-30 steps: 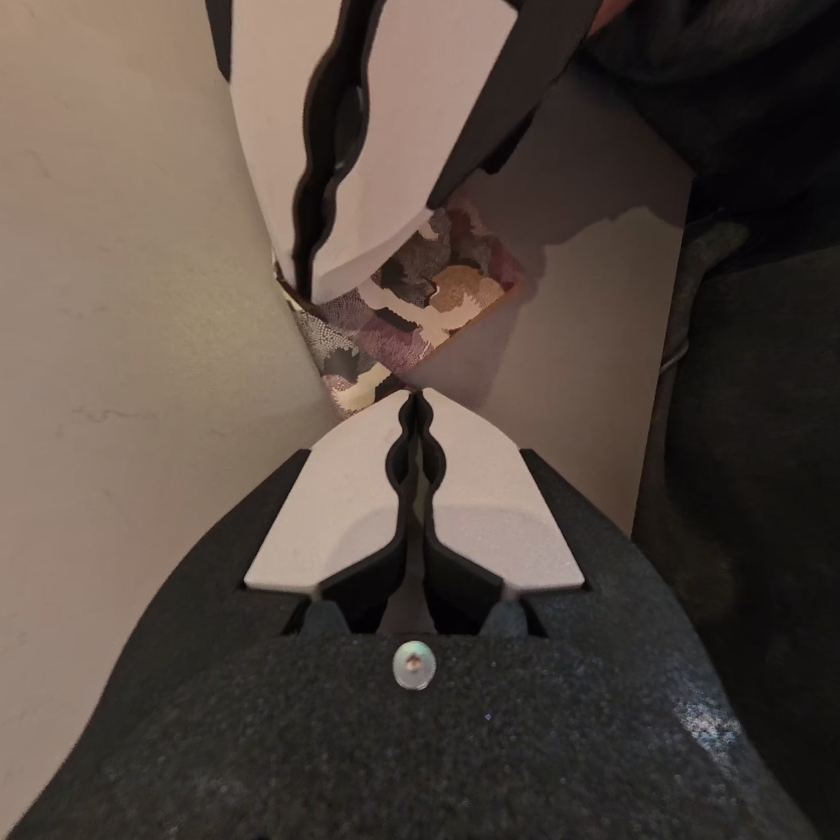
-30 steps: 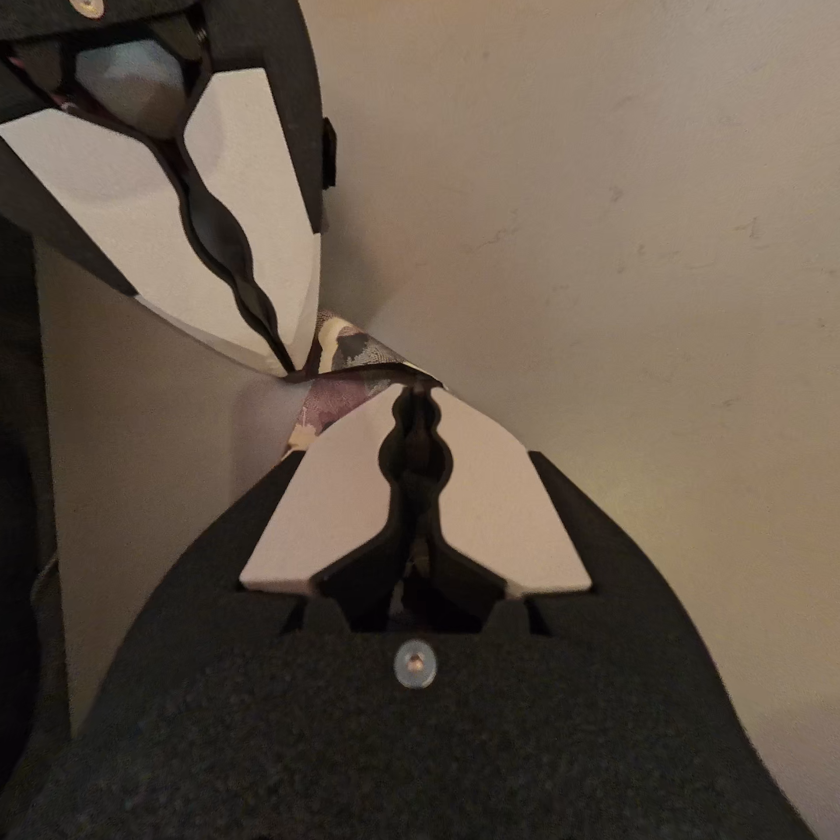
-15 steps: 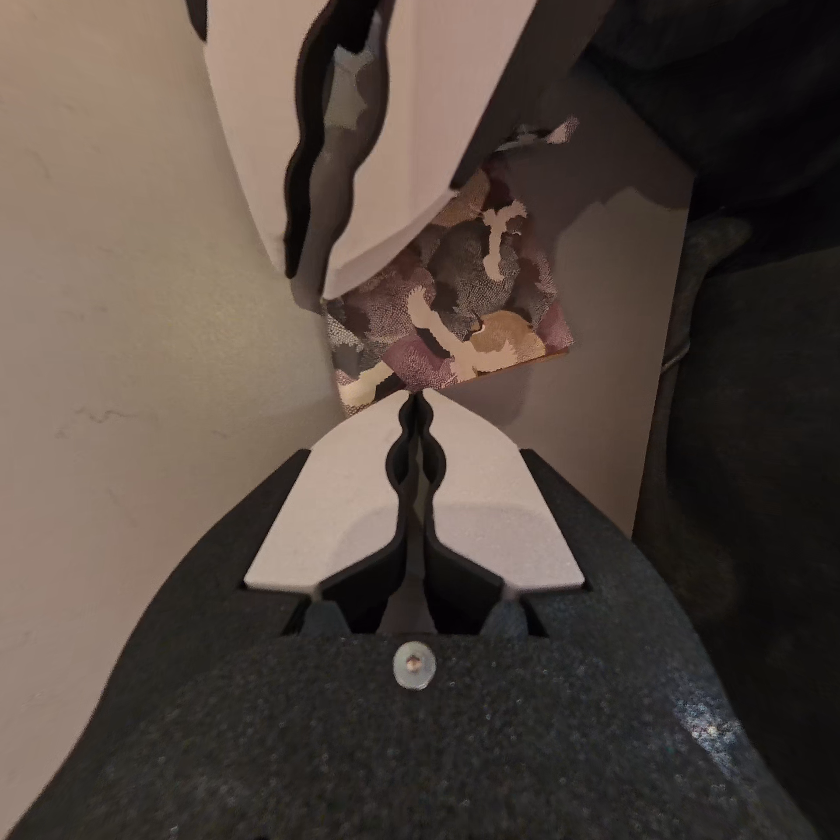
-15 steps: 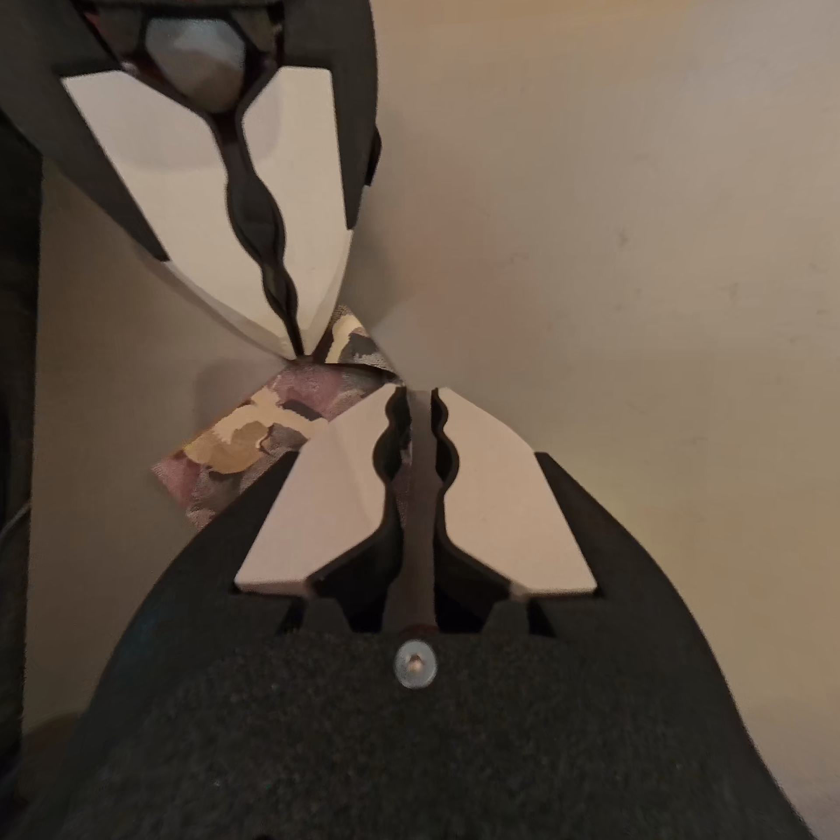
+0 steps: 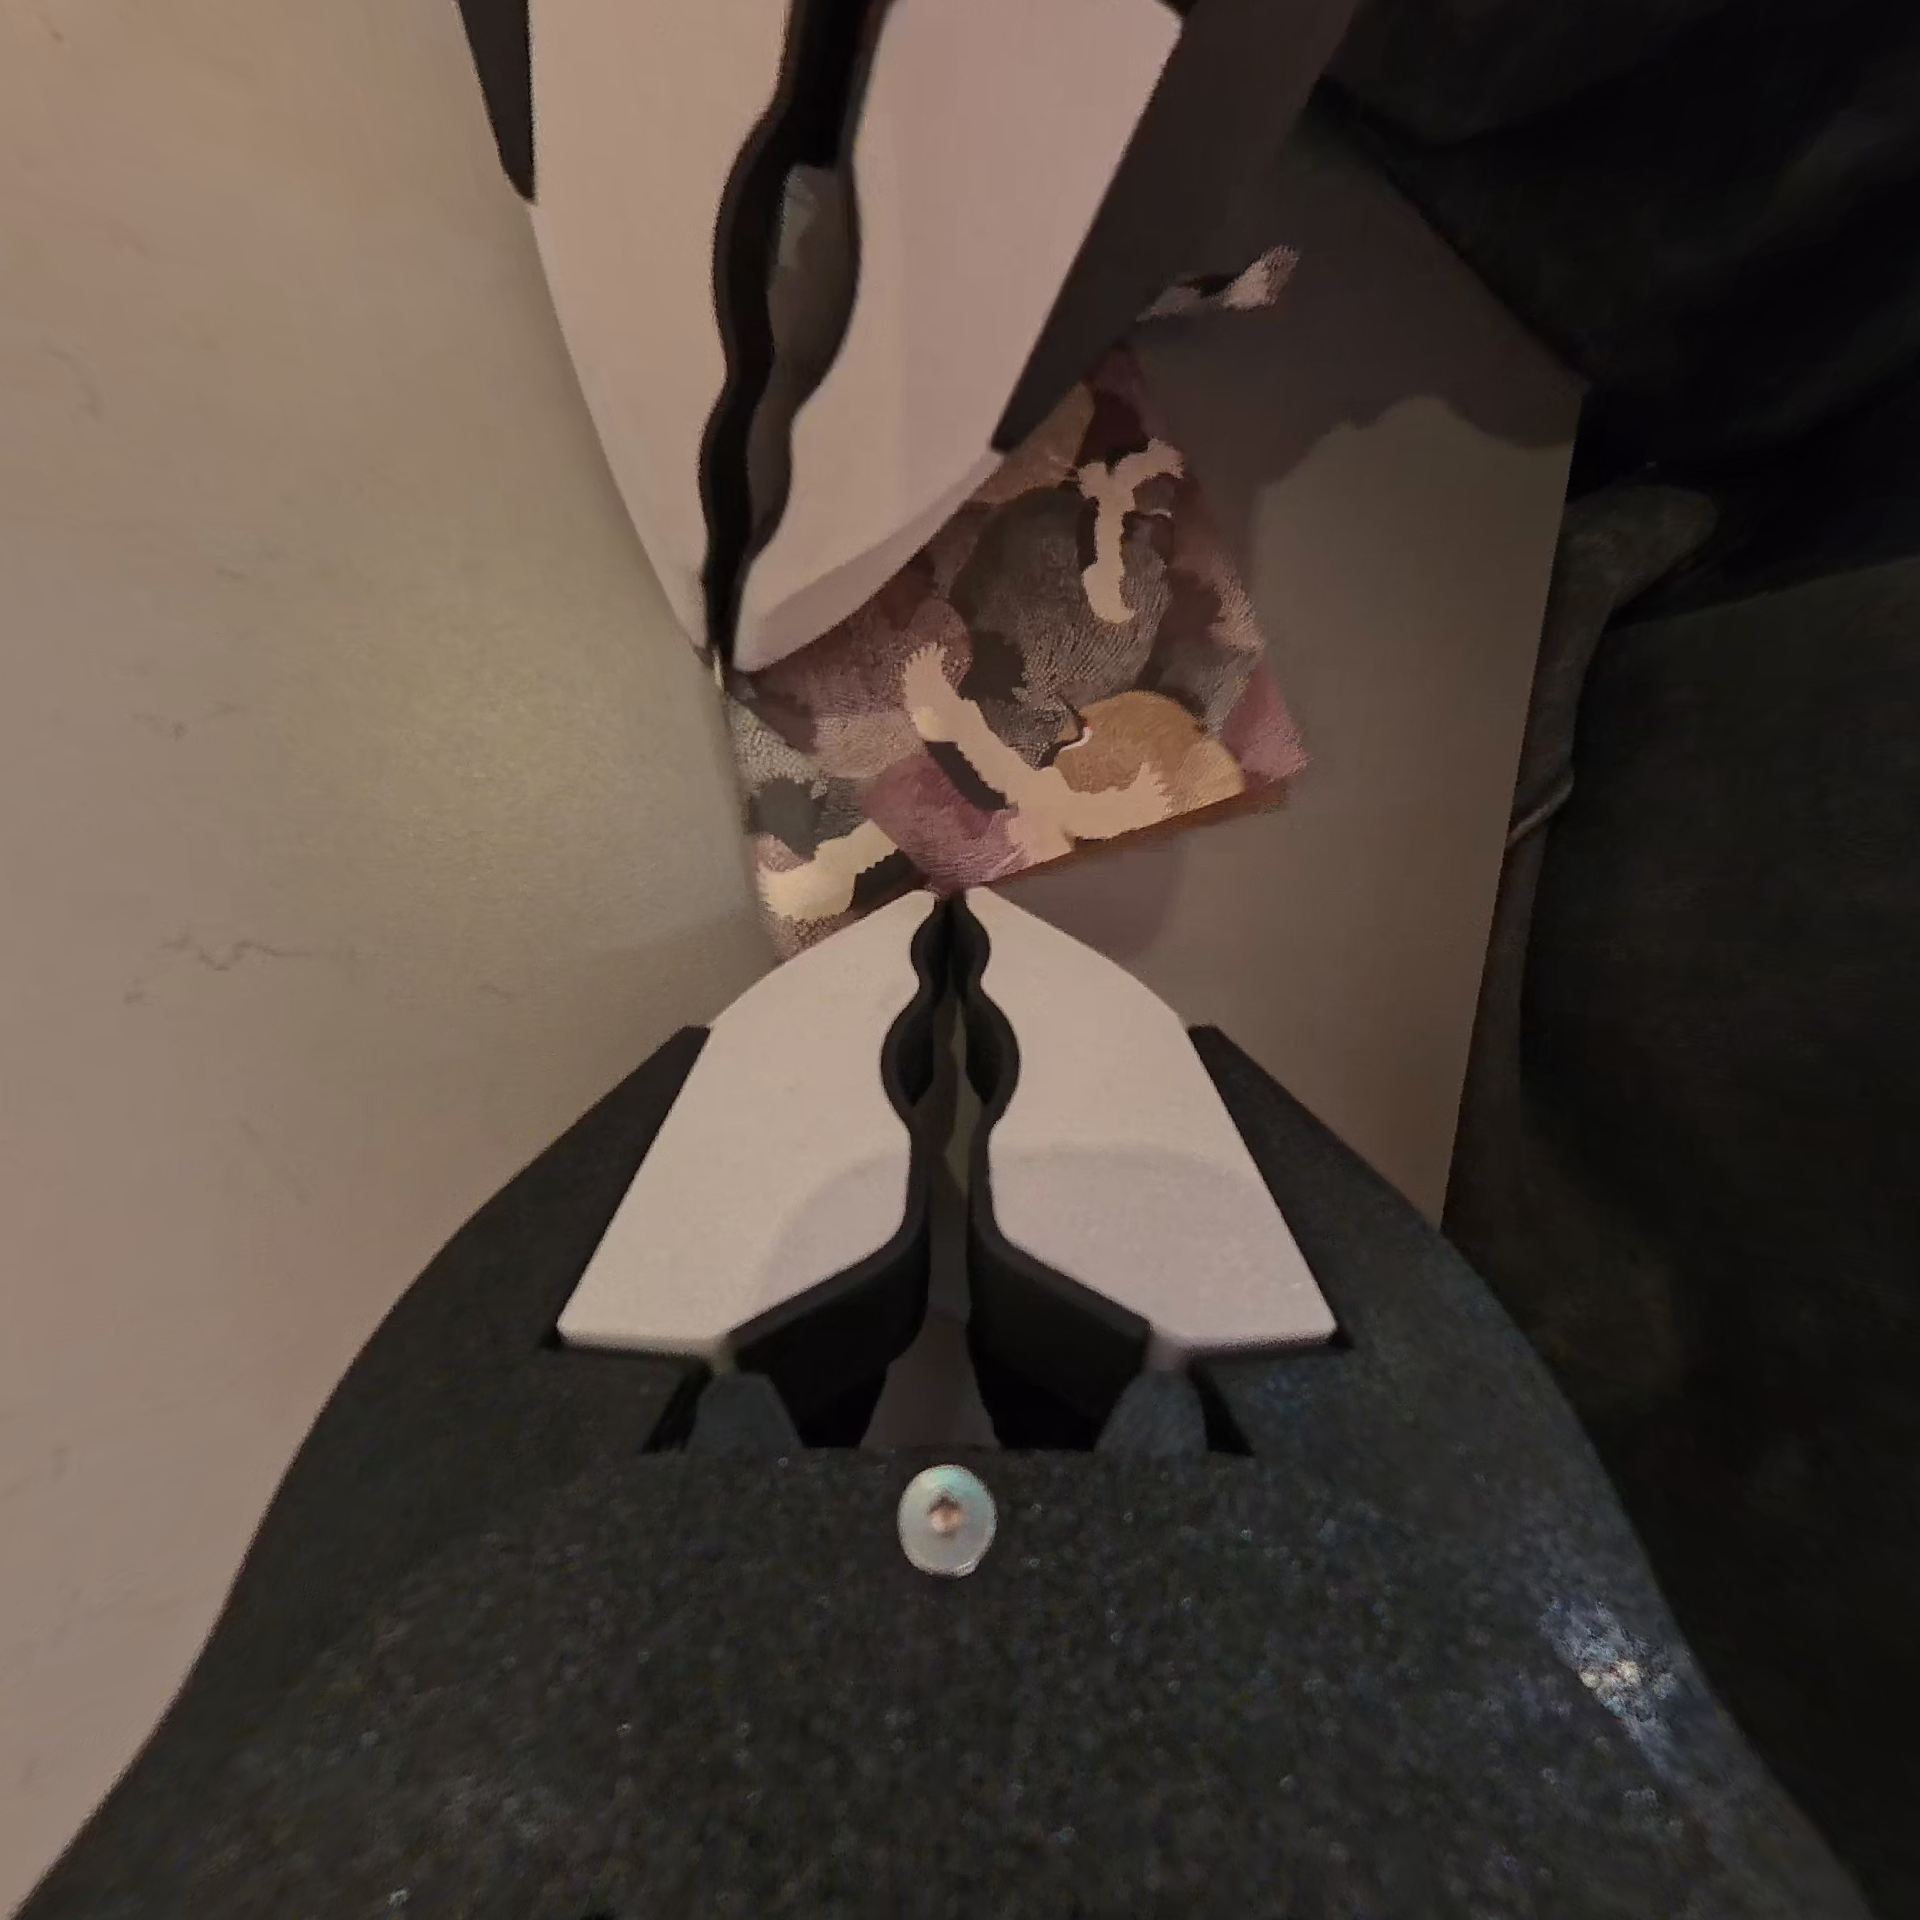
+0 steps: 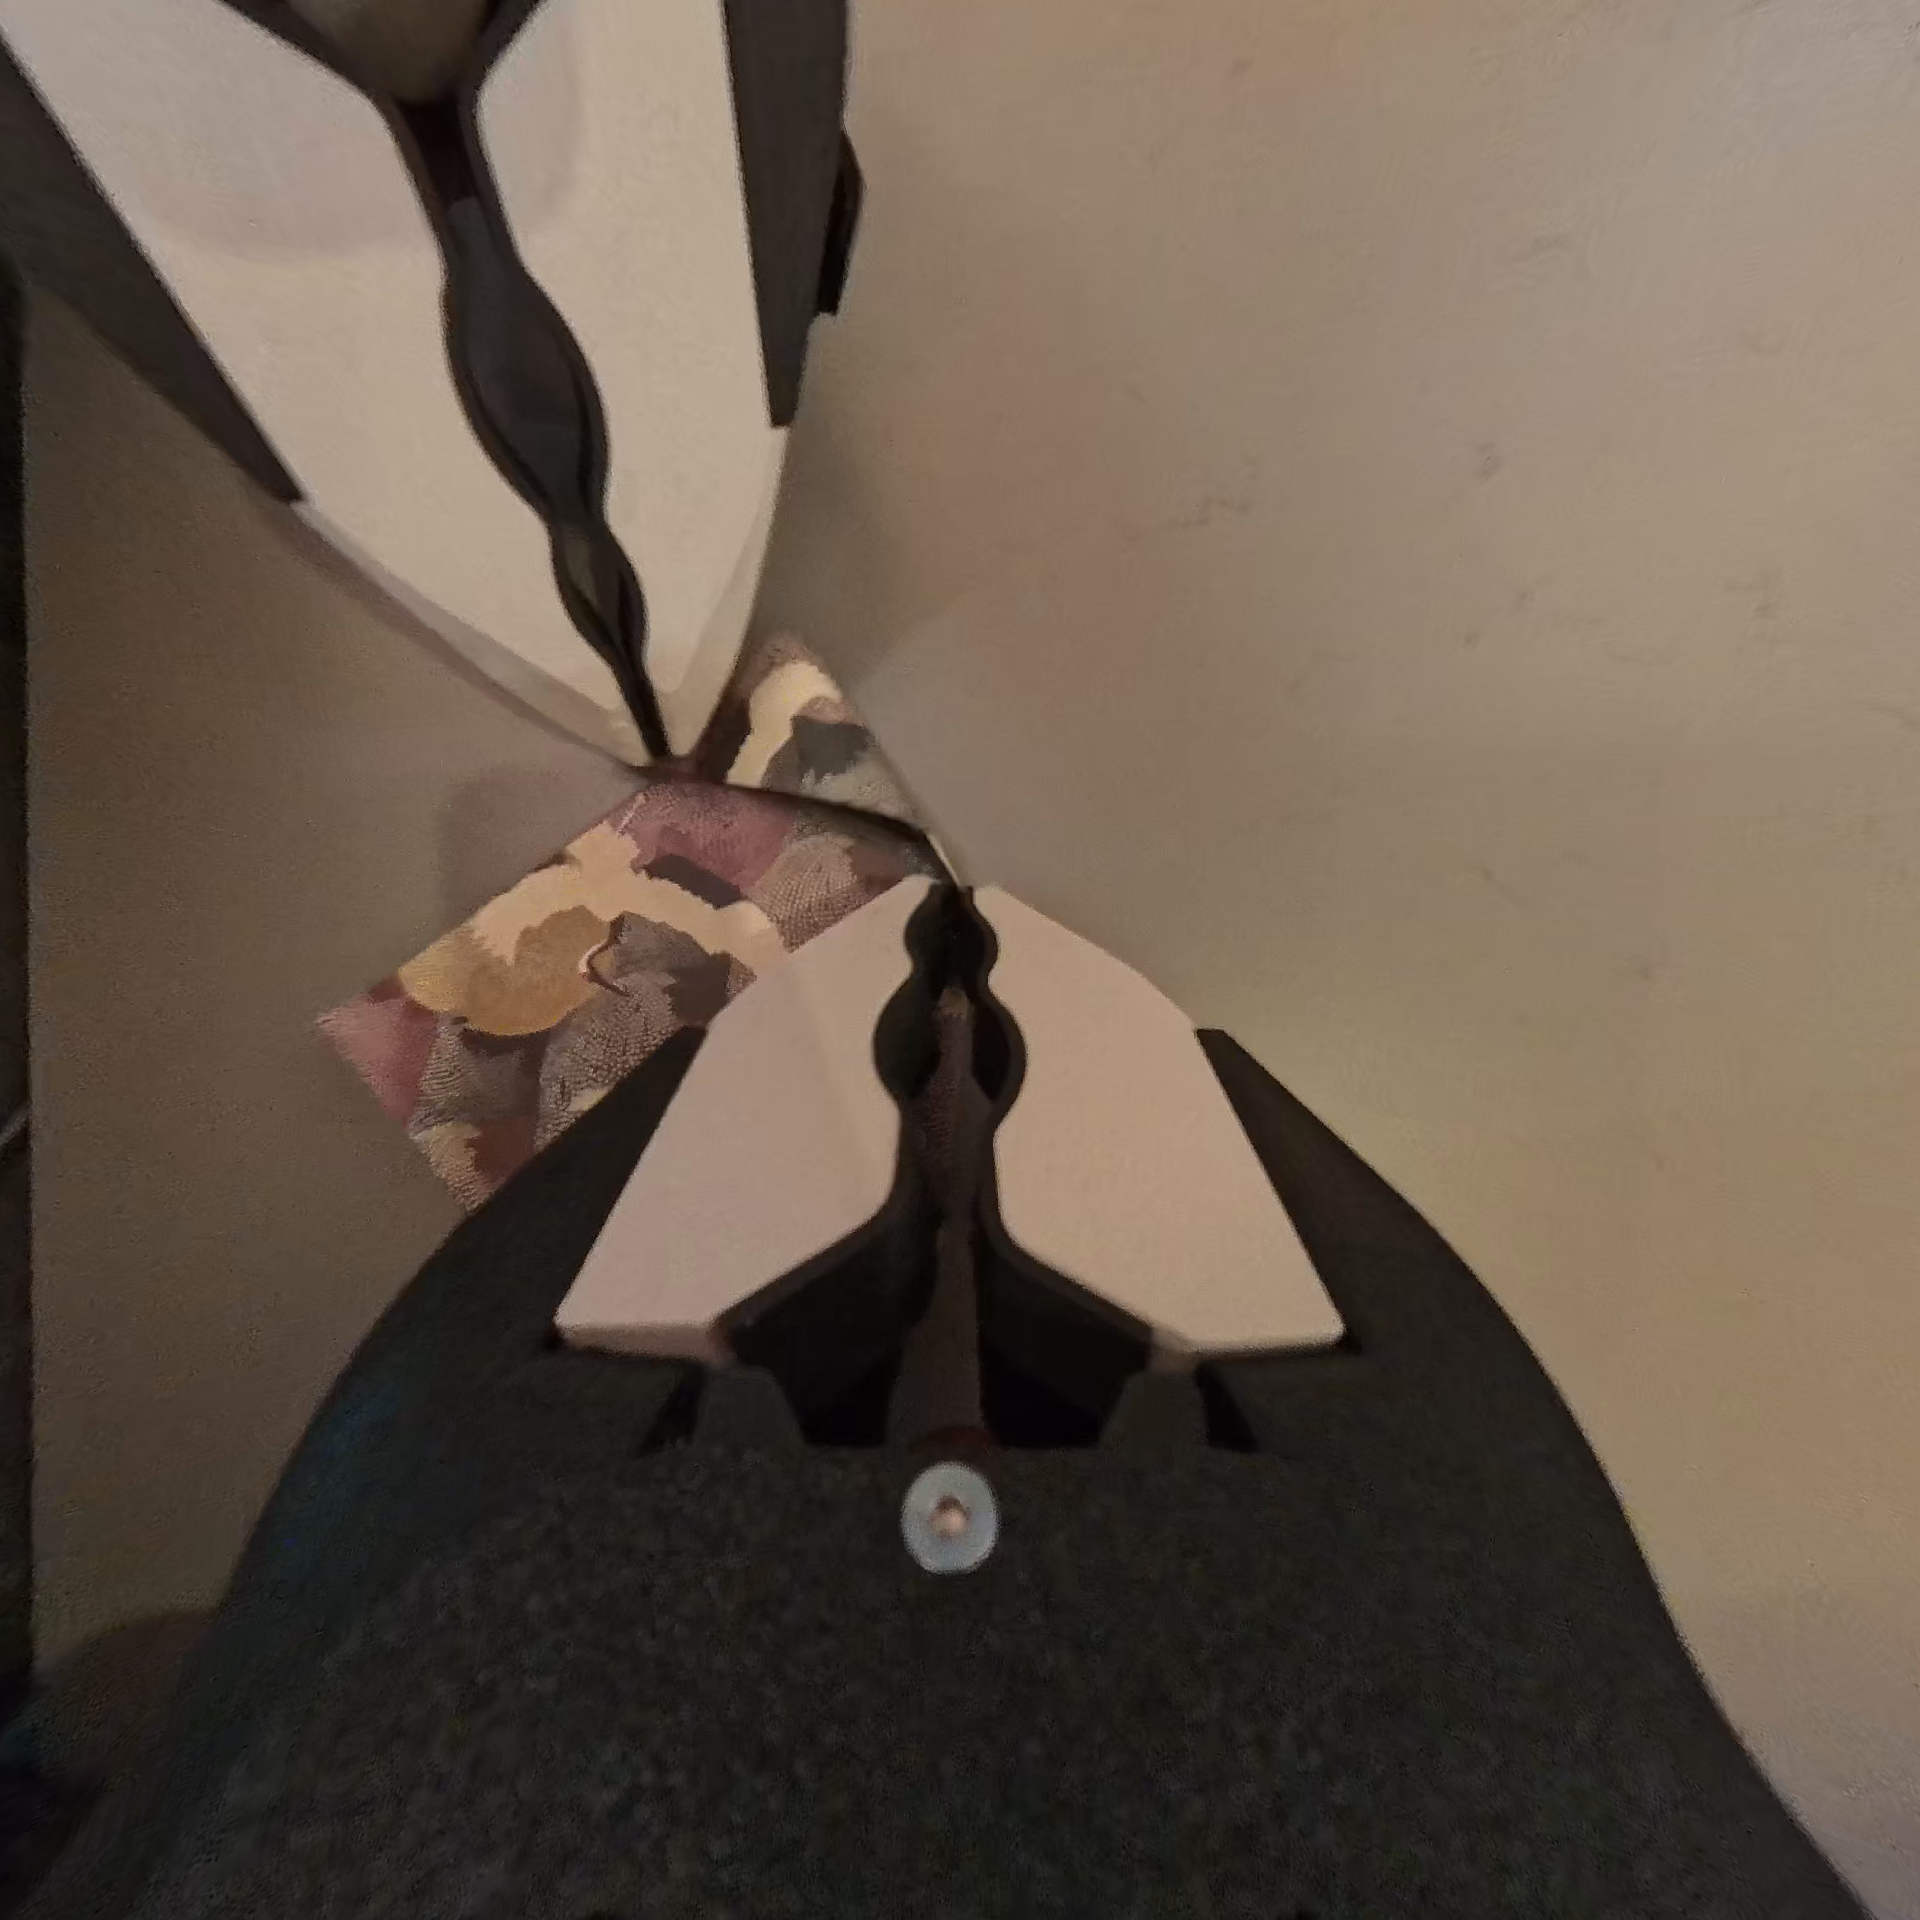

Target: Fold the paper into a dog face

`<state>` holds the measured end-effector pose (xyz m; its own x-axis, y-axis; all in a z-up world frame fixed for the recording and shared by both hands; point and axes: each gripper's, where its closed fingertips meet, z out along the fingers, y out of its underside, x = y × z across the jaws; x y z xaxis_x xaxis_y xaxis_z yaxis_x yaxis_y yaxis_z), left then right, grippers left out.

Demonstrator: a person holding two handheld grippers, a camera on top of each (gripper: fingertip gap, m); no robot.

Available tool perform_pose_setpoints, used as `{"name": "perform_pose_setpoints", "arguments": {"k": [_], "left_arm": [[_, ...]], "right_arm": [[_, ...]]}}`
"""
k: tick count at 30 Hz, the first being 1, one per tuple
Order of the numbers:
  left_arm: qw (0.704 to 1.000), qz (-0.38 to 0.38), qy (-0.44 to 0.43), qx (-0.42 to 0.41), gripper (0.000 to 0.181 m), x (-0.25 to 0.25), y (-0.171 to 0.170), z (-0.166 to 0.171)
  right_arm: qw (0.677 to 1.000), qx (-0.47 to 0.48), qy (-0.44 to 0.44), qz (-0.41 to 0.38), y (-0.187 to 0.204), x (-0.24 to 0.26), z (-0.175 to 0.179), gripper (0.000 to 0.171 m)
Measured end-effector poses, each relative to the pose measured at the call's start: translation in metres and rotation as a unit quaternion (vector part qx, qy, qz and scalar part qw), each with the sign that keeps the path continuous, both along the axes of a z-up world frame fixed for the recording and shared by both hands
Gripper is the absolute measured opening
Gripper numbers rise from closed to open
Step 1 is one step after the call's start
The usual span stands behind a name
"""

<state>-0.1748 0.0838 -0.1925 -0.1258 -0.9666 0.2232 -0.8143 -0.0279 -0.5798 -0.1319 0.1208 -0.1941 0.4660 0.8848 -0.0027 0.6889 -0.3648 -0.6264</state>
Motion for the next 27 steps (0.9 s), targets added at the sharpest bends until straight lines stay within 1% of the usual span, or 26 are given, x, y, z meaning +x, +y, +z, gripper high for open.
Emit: {"name": "perform_pose_setpoints", "arguments": {"k": [5, 10, 18, 27], "left_arm": [[1.000, -0.008, 0.000, 0.009, 0.000, -0.0001, -0.0030, -0.0002], [1.000, -0.012, 0.003, 0.013, 0.000, -0.0005, -0.0038, -0.0005], [1.000, -0.002, 0.002, 0.001, 0.000, -0.0001, -0.0021, -0.0005], [1.000, 0.003, 0.003, 0.000, 0.000, 0.0000, -0.0017, -0.0006]], "right_arm": [[0.999, -0.019, 0.018, -0.031, 0.0048, 0.0018, 0.0000, 0.000], [0.999, -0.010, 0.014, -0.042, 0.0066, 0.0012, -0.0003, 0.000], [0.999, -0.004, 0.014, -0.043, 0.0066, 0.0015, 0.0002, 0.000], [0.999, -0.004, 0.027, -0.037, 0.0029, 0.0056, 0.0095, 0.004]]}}
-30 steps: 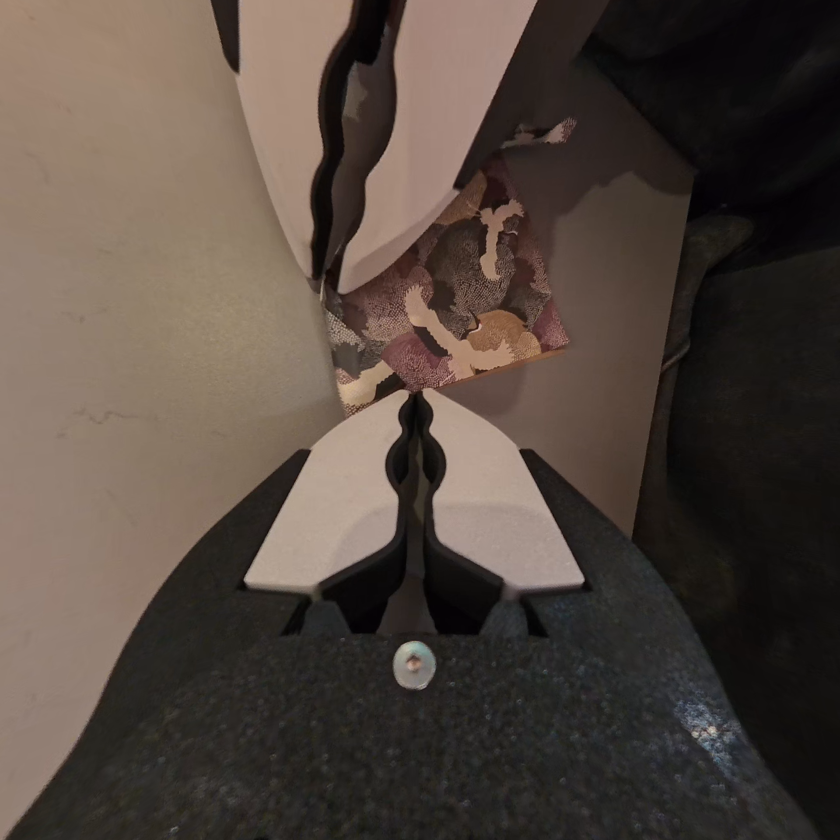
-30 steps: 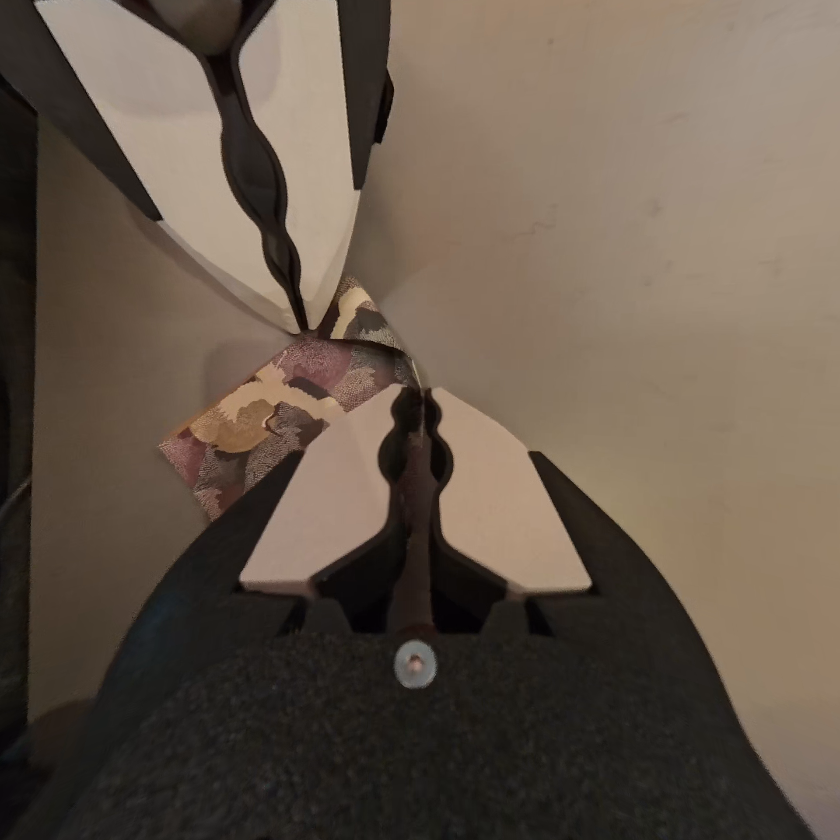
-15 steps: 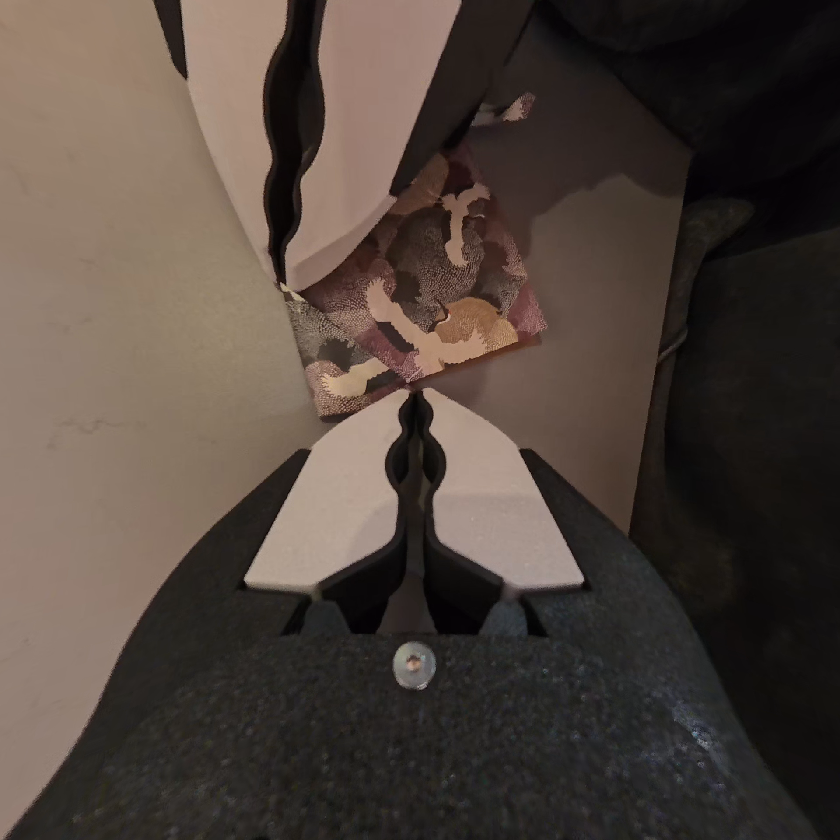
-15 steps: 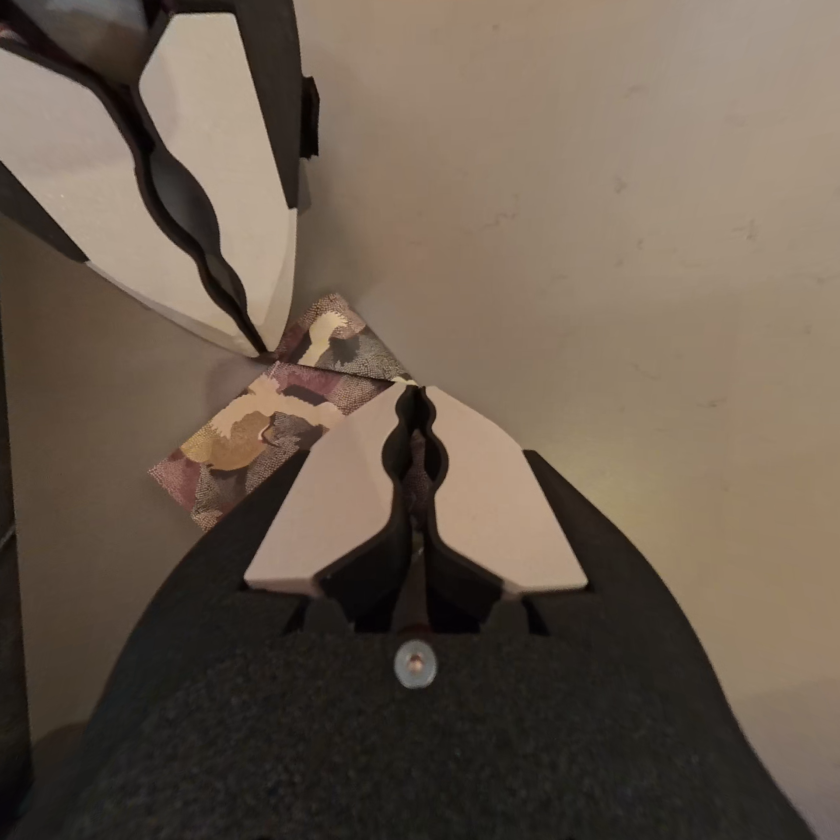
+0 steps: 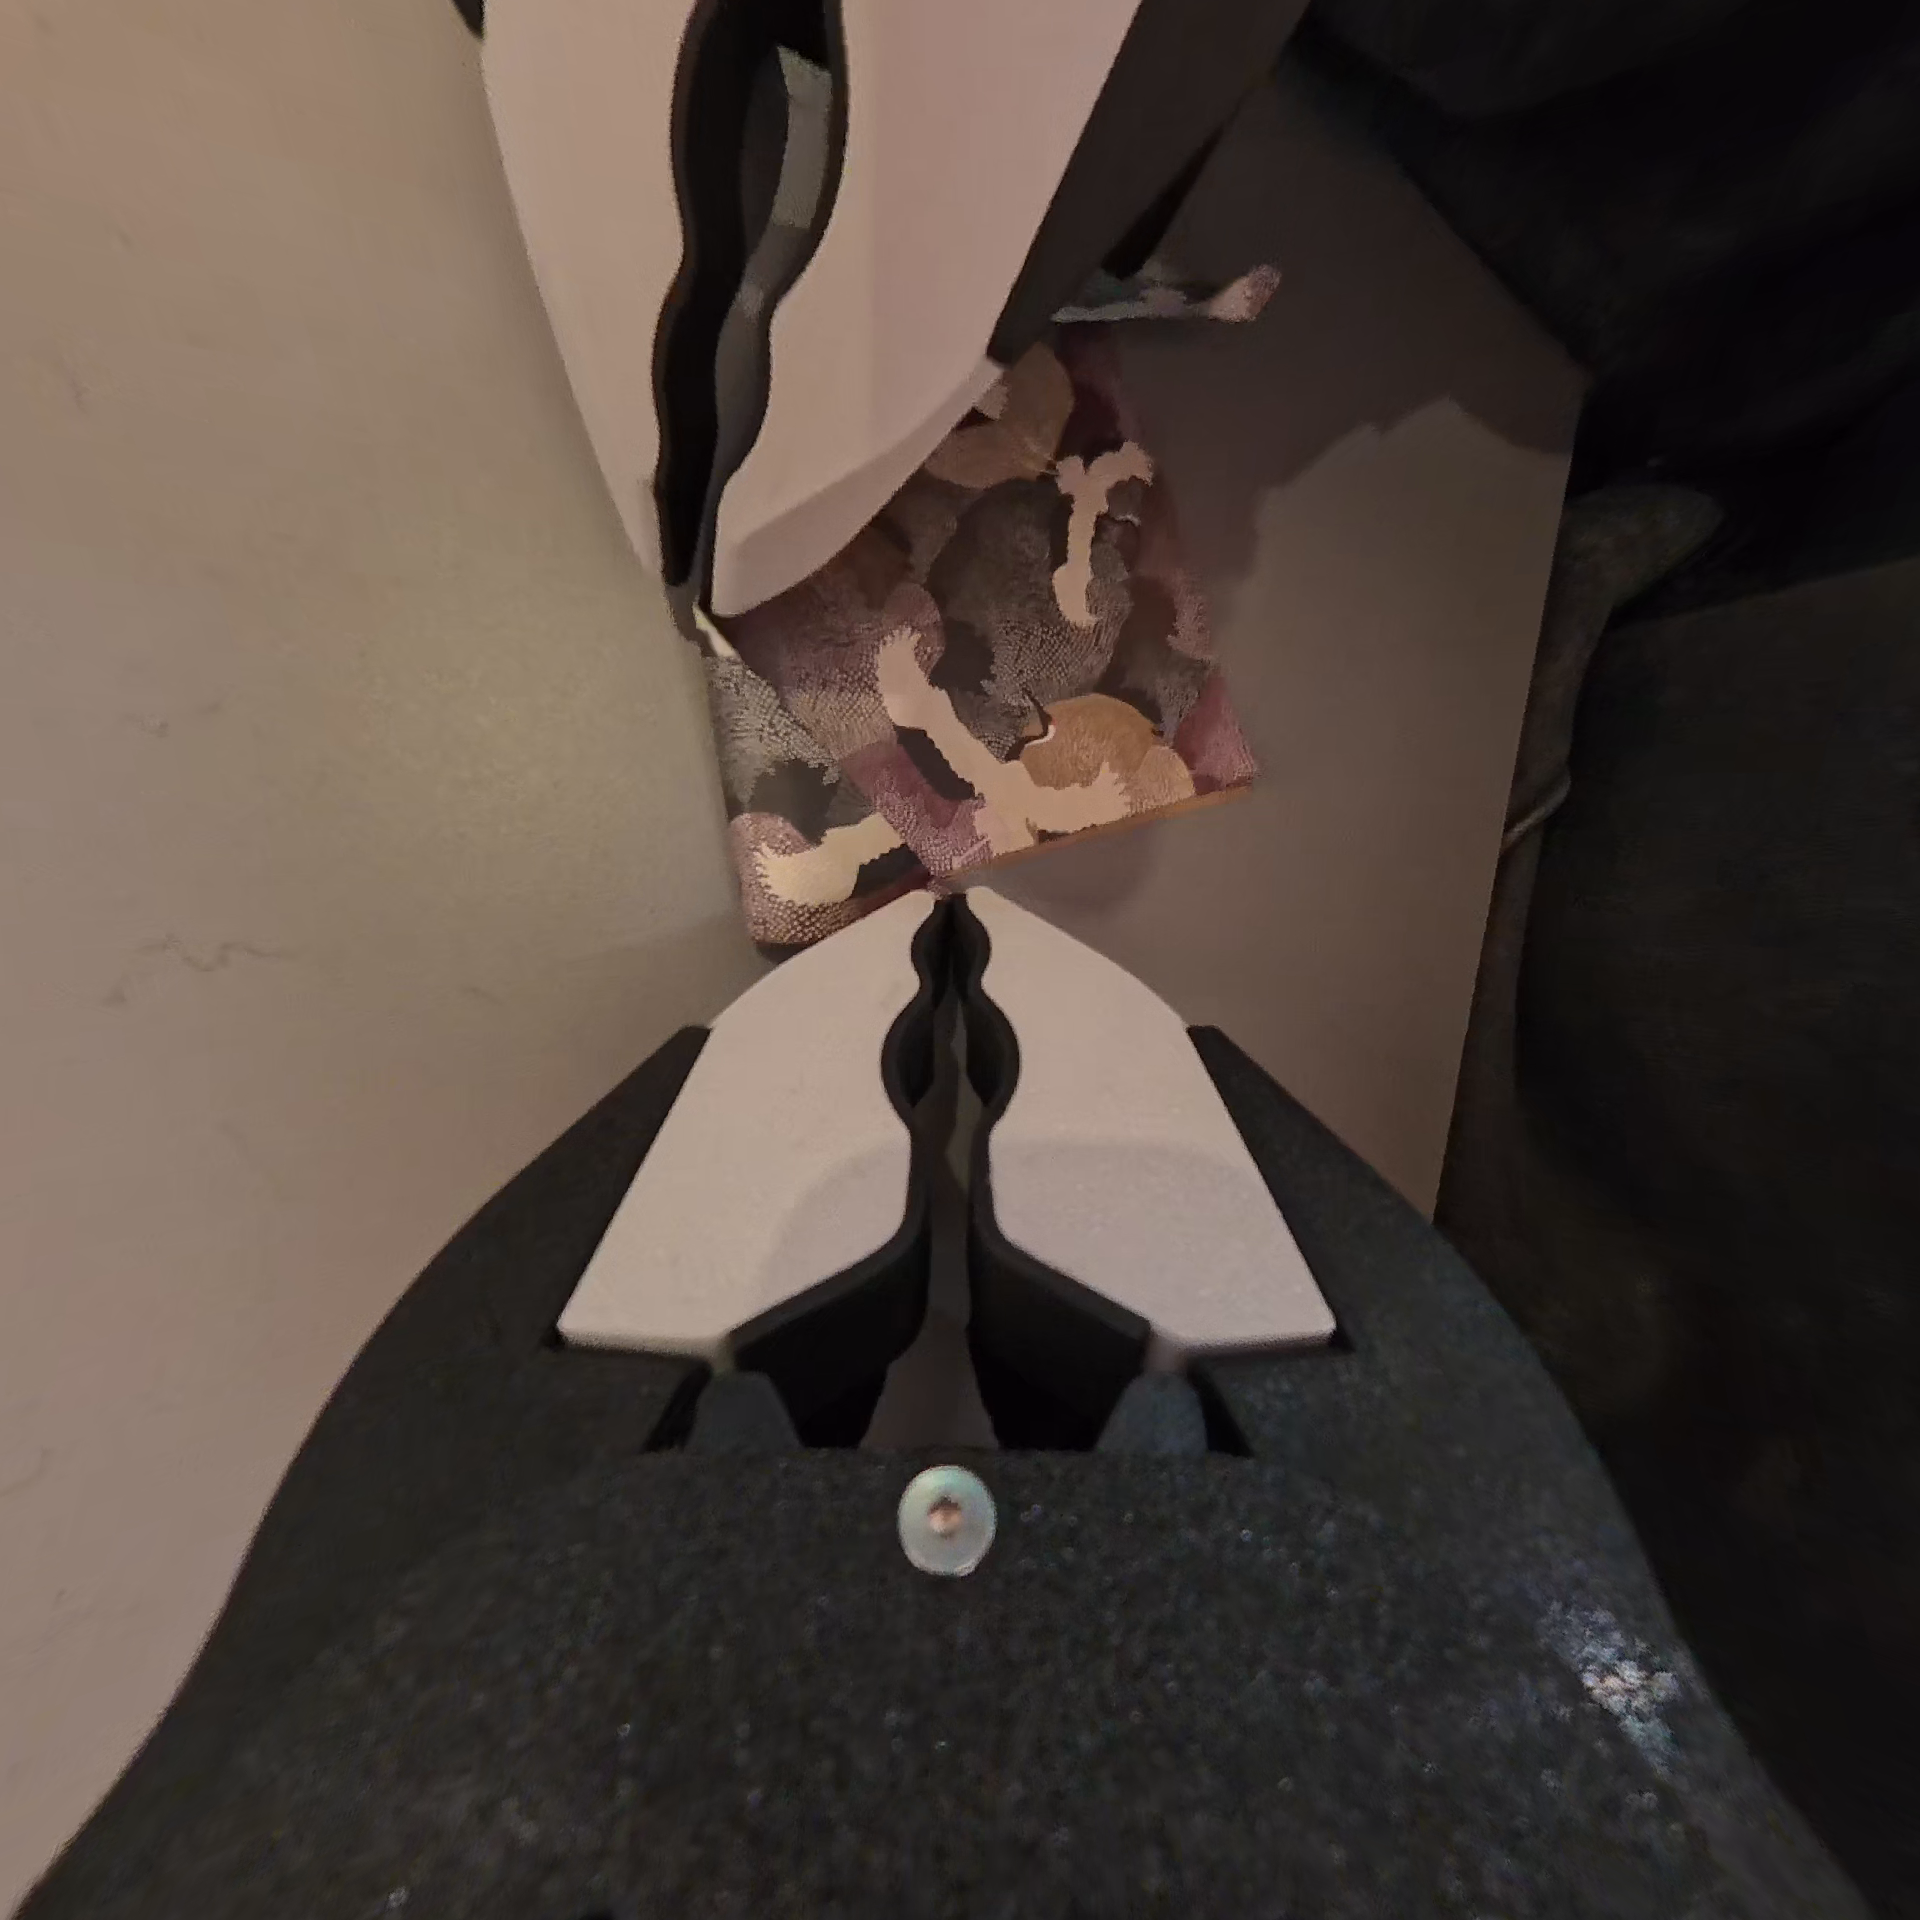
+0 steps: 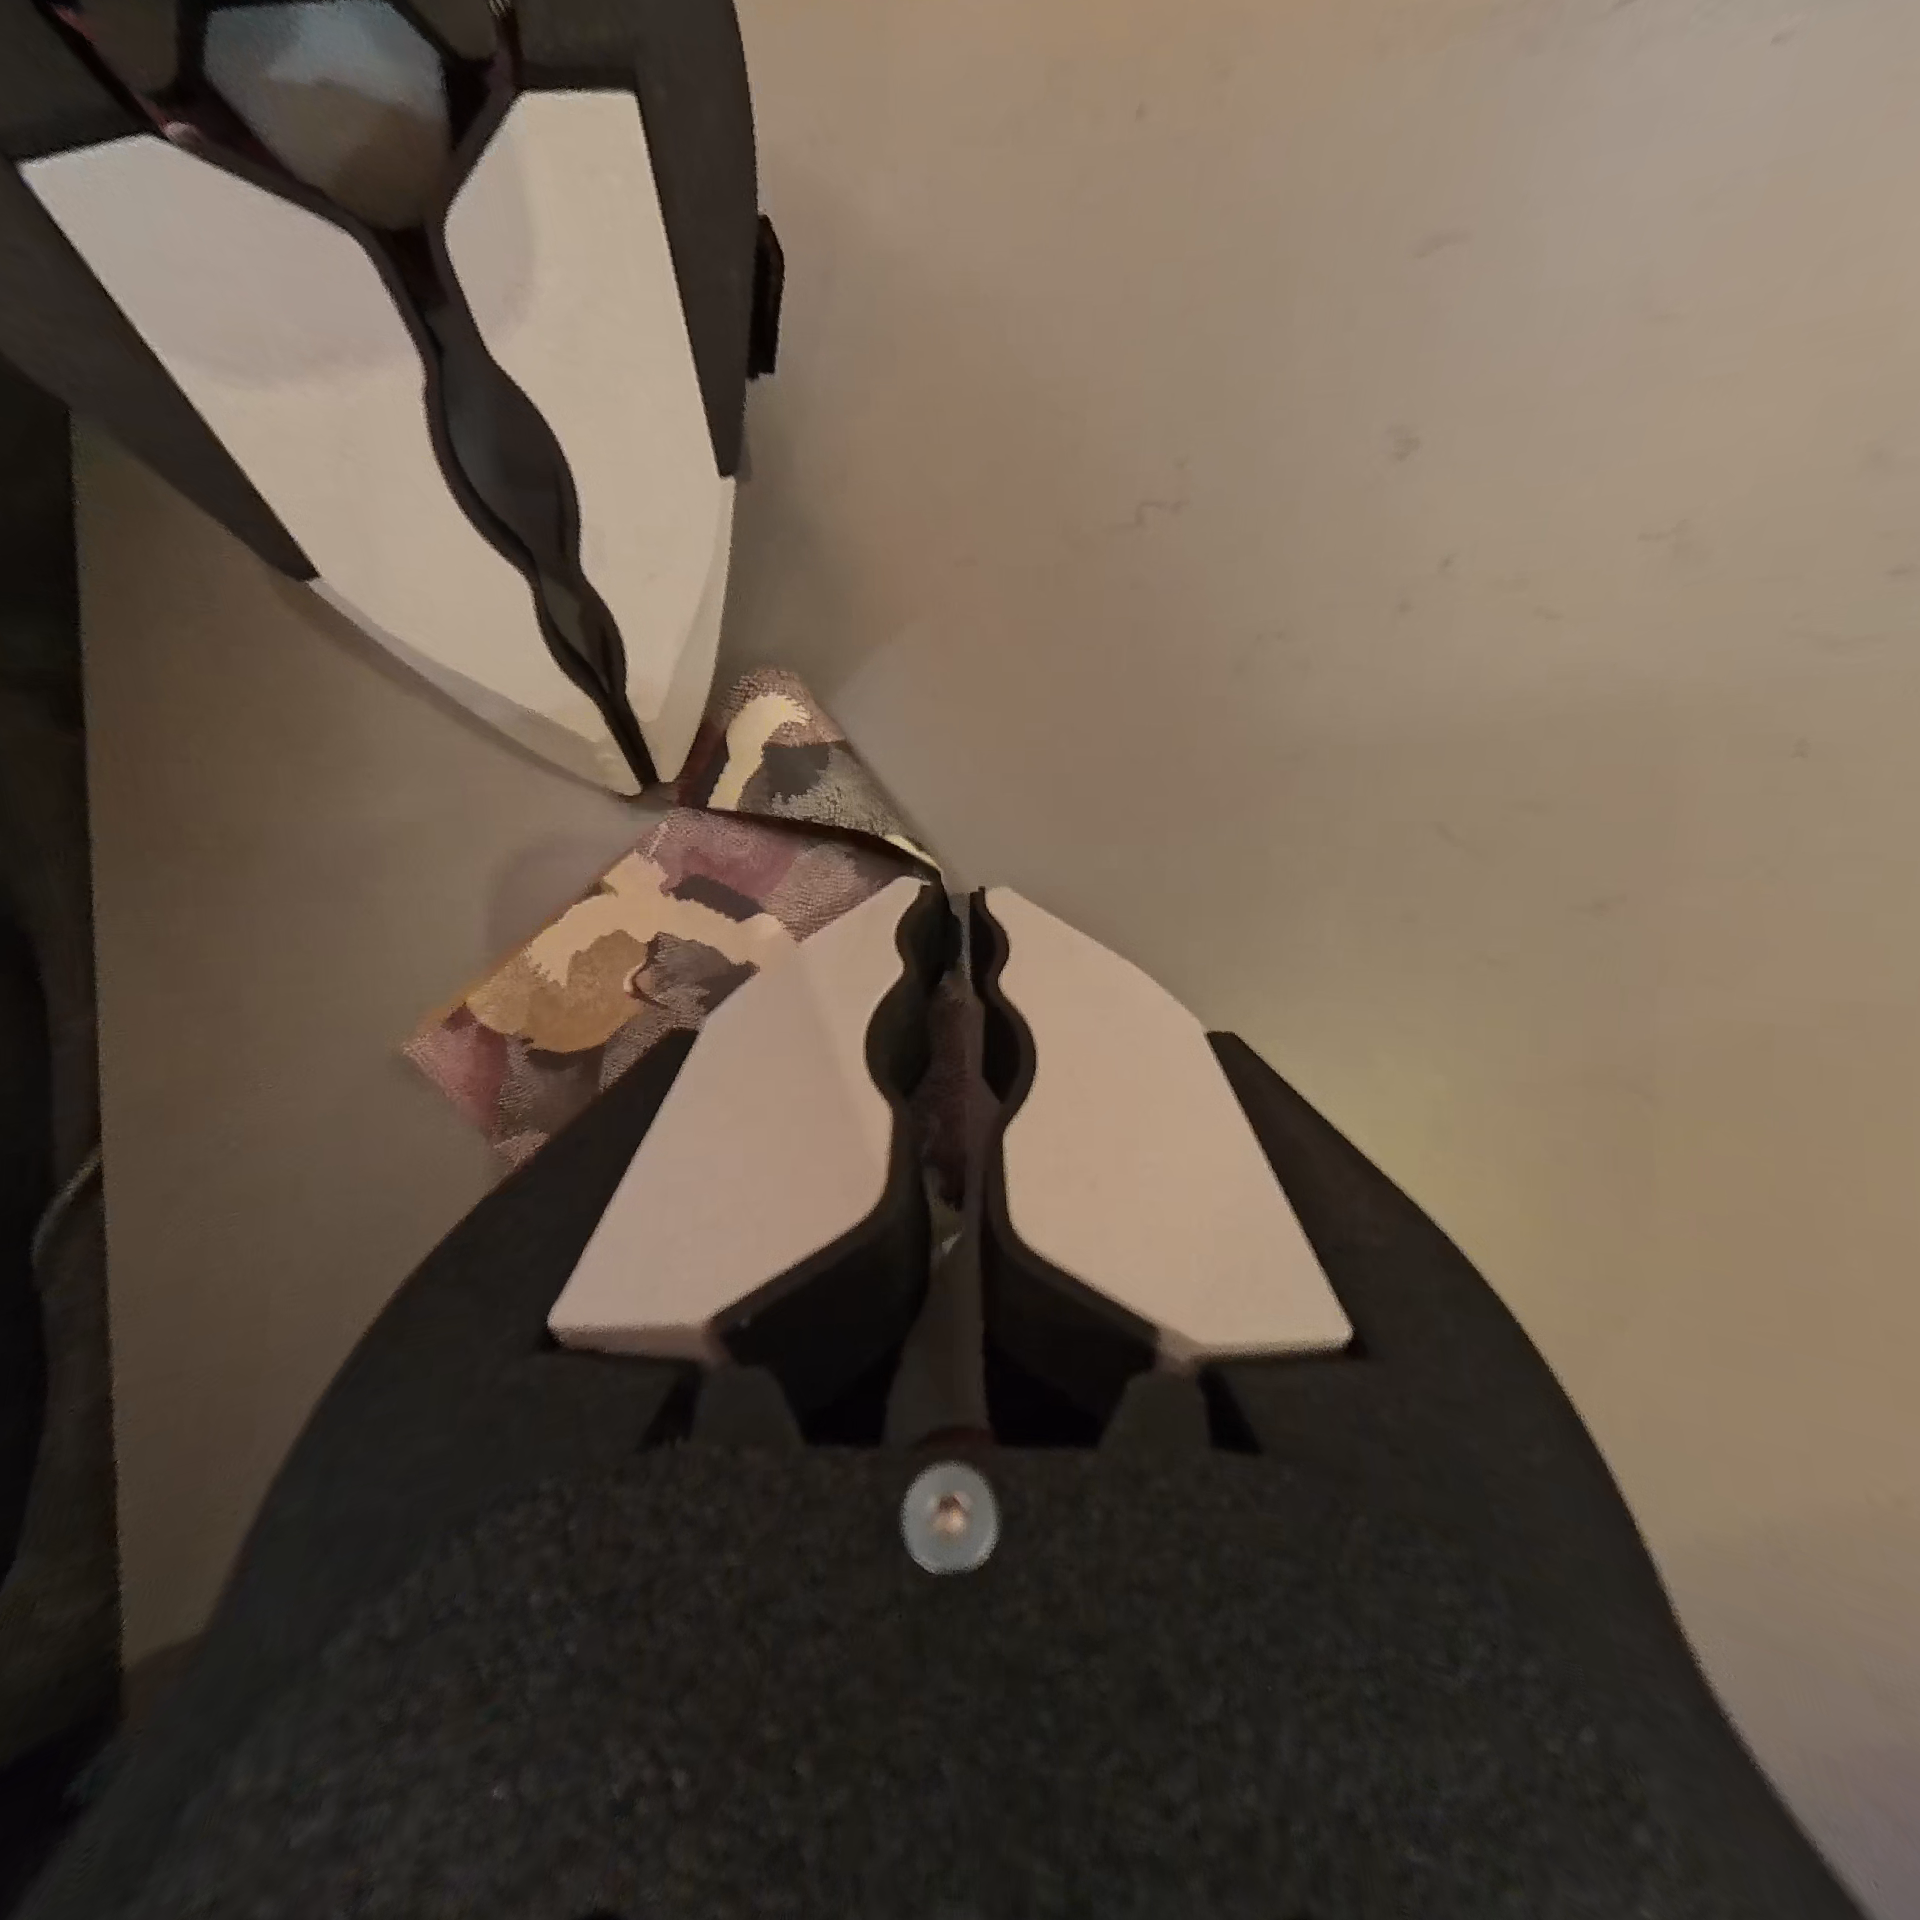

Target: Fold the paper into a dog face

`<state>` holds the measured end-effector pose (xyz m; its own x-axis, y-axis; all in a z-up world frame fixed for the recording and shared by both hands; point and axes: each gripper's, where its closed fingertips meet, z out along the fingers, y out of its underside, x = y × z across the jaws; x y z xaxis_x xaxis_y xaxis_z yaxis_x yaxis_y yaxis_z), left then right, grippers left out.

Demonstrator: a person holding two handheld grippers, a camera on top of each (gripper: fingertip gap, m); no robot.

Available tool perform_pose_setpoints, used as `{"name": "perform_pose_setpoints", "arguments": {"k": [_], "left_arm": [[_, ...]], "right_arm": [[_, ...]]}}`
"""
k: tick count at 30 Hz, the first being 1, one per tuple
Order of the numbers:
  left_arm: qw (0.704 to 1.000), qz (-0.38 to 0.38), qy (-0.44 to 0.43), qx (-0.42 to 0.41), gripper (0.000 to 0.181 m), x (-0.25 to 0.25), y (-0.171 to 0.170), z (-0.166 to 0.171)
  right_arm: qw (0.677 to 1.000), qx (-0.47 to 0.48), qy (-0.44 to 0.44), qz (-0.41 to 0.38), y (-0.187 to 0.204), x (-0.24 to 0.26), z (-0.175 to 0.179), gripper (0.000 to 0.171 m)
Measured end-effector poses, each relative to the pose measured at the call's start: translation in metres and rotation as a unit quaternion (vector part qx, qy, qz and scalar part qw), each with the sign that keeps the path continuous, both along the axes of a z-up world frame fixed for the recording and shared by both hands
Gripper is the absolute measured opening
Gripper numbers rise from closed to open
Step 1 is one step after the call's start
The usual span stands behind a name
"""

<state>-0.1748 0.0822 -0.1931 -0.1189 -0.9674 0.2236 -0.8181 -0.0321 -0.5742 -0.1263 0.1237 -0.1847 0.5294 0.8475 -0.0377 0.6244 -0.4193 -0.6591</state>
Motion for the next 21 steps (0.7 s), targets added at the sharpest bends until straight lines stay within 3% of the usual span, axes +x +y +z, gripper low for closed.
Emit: {"name": "perform_pose_setpoints", "arguments": {"k": [9, 21], "left_arm": [[1.000, -0.001, 0.003, 0.001, 0.000, 0.000, 0.000, 0.000], [1.000, -0.001, 0.003, -0.002, 0.000, 0.000, 0.000, 0.000]], "right_arm": [[0.998, 0.003, 0.059, 0.003, 0.001, -0.014, 0.026, 0.001], [1.000, -0.009, 0.013, 0.011, -0.003, -0.016, -0.002, 0.000]]}}
